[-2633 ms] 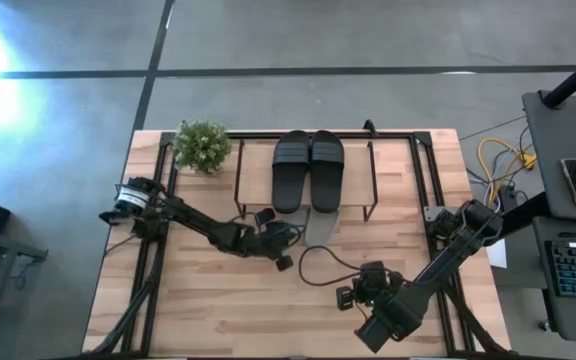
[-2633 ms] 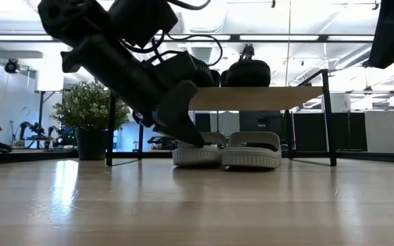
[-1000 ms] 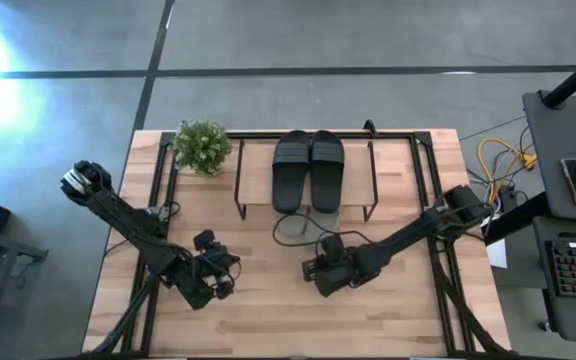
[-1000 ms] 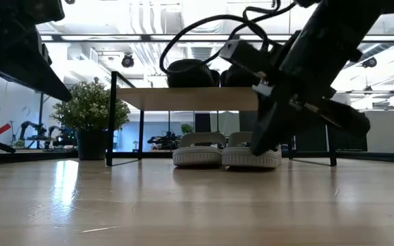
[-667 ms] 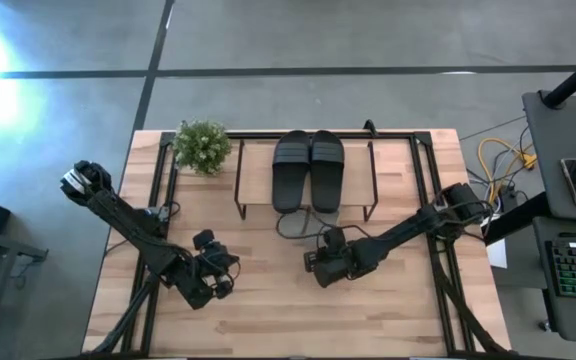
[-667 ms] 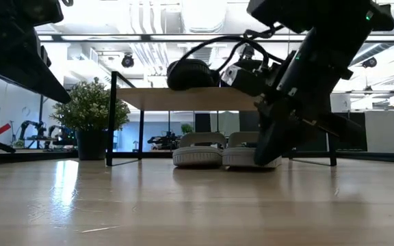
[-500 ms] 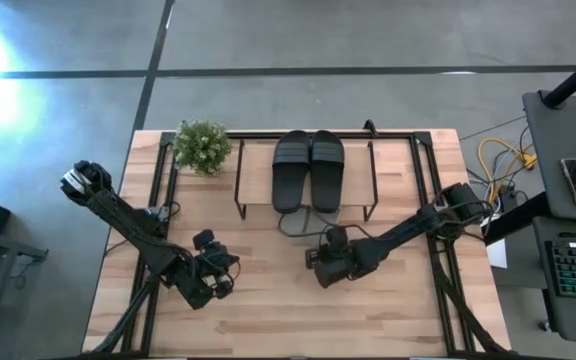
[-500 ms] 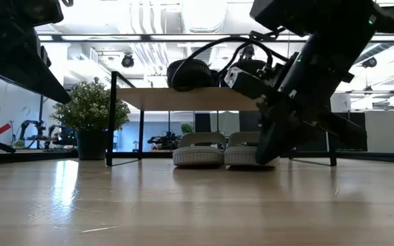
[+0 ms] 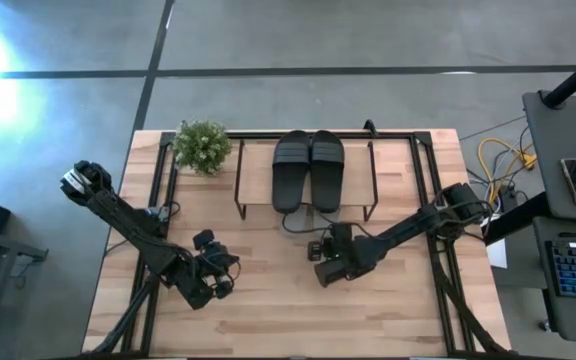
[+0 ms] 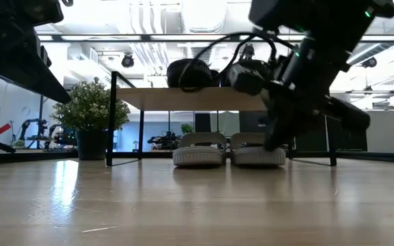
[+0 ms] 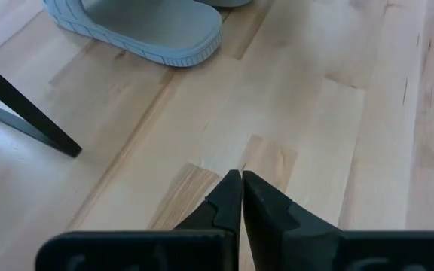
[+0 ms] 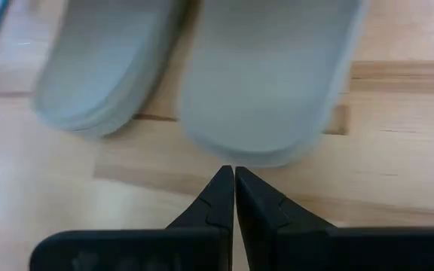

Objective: Pick and place slides into the shelf
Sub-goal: Adjust the left gray slide under the shelf

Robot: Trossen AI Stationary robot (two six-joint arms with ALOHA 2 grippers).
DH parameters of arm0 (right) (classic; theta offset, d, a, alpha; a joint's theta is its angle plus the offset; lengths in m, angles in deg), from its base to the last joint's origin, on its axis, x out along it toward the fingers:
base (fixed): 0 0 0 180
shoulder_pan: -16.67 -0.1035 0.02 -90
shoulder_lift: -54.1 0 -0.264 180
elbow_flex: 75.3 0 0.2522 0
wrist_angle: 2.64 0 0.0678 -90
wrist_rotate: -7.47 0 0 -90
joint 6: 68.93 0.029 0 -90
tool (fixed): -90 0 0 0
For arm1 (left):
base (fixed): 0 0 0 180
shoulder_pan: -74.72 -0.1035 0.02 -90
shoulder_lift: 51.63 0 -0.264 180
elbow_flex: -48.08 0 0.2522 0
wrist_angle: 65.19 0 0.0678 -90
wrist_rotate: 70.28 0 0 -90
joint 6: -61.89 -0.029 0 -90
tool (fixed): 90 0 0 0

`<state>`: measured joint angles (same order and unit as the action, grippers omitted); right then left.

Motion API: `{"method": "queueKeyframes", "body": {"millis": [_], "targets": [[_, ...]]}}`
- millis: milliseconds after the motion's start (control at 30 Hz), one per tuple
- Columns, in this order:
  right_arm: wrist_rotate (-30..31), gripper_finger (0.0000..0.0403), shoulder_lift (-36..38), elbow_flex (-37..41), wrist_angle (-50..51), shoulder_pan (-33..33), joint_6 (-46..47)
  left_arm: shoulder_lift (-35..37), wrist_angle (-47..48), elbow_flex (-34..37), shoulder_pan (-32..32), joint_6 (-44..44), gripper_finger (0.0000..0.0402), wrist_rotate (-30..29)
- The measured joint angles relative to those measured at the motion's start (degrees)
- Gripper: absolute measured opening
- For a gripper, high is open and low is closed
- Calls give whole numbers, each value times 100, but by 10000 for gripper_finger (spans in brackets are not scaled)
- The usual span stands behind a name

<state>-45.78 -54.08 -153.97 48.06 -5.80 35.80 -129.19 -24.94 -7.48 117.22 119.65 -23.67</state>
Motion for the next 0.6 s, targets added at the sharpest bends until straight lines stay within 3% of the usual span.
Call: {"method": "queueKeyframes", "body": {"millis": [167, 300, 433, 600], "targets": [[129, 9, 0, -432, -25, -60, -668, 0, -172, 4, -20, -62, 0, 16], [211, 8, 0, -870, -21, -219, -1061, -9, -1006, 56, -187, -993, 0, 197], [343, 9, 4, -1374, 162, -502, -1180, -90, -2073, 114, -632, -2358, 0, 962], [392, 9, 15, -1903, 1140, -913, -453, -225, -2702, 114, -1442, -2723, 0, 1917]]}}
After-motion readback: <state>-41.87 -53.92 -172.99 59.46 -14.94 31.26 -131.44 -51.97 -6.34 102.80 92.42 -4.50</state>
